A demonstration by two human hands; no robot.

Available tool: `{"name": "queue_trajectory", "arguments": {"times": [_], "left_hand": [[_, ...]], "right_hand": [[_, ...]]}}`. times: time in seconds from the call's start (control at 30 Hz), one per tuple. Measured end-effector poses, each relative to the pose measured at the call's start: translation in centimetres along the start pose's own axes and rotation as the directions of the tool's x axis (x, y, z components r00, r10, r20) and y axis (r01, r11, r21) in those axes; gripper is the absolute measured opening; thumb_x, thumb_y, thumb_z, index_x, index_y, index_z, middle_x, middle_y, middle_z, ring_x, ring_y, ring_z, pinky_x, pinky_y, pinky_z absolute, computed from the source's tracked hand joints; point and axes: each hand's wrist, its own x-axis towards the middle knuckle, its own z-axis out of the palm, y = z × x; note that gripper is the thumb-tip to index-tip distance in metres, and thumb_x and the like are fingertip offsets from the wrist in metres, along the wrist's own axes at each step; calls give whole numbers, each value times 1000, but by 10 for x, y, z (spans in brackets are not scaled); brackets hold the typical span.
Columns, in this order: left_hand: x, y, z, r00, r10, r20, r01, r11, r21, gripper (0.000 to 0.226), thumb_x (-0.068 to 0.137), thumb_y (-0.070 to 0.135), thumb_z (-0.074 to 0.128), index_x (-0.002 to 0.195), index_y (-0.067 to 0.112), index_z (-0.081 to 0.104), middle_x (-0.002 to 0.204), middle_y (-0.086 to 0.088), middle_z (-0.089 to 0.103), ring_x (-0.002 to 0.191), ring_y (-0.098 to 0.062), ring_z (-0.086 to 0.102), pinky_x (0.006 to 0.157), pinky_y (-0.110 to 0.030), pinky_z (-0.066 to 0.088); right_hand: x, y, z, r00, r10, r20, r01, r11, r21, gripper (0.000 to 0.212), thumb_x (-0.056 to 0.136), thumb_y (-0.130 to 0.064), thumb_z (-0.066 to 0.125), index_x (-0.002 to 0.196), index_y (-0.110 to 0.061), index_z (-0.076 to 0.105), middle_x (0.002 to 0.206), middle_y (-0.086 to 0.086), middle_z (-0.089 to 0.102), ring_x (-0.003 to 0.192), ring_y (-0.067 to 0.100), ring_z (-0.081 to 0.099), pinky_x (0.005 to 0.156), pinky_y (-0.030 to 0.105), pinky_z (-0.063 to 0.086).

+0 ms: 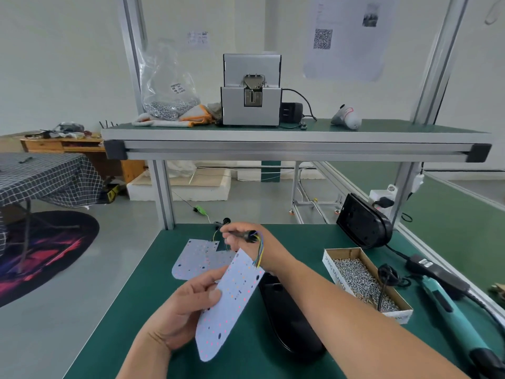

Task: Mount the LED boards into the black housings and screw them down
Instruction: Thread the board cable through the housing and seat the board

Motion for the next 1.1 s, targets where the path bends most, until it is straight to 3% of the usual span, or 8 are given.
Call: {"name": "queue_trajectory", "arguments": {"times": [0.13,0.3,0.5,0.73,0.8,0.93,1.03,1.1], "left_hand": [[5,-3,1,989,37,-143,-40,999,-19,36,96,3,62,130,-6,66,105,-16,76,81,-23,74,67,-28,58],[13,-4,1,952,55,-300,-70,997,-40,33,96,8,61,125,-7,63,97,-15,73,73,-23,72,61,-31,59],[20,-8,1,931,41,-364,-27,999,42,52,84,15,72,125,-15,59,114,-32,71,81,-31,72,63,-32,58],[21,-13,2,926,24,-378,-5,999,49,63,82,20,72,131,-16,54,125,-38,66,102,-38,64,85,-44,52],[21,-12,2,929,15,-370,3,999,48,59,83,19,73,129,-14,56,130,-41,63,107,-41,63,92,-48,48],[22,-11,3,934,16,-356,-1,999,42,53,83,18,72,126,-11,60,130,-42,63,109,-43,63,94,-48,49],[22,-11,2,933,21,-358,-10,999,31,57,83,17,72,130,-13,58,129,-38,65,111,-43,65,92,-47,52],[21,-9,2,927,19,-375,1,999,54,56,81,16,73,127,-12,60,122,-35,69,97,-39,70,76,-41,59]], "right_hand": [[-6,-5,-1,993,22,-115,4,976,216,16,104,2,59,103,-6,74,93,8,74,85,17,69,83,31,55],[-46,4,-21,987,-48,-156,57,997,52,17,104,-13,57,97,-16,72,85,-3,73,78,11,64,75,21,51],[-92,8,-27,996,39,78,-19,969,-247,15,95,-30,69,89,-44,74,91,-20,75,87,-4,67,84,15,47],[-109,7,-24,953,13,302,104,924,-369,24,97,-27,74,120,-32,77,107,-18,64,111,9,60,108,32,45],[-109,10,-26,949,-1,314,125,918,-375,24,97,-24,74,119,-33,76,114,-15,59,115,6,58,109,26,43],[-114,7,-23,924,-131,360,263,901,-345,35,96,-6,67,120,-30,73,124,-42,51,125,-10,50,107,8,35],[-107,6,-26,907,-207,367,361,831,-422,38,96,4,54,117,-22,73,121,-15,61,120,7,51,107,23,40],[-95,6,-32,937,-220,273,329,821,-466,22,94,1,49,100,-11,66,100,3,60,97,24,55,91,38,47]]}}
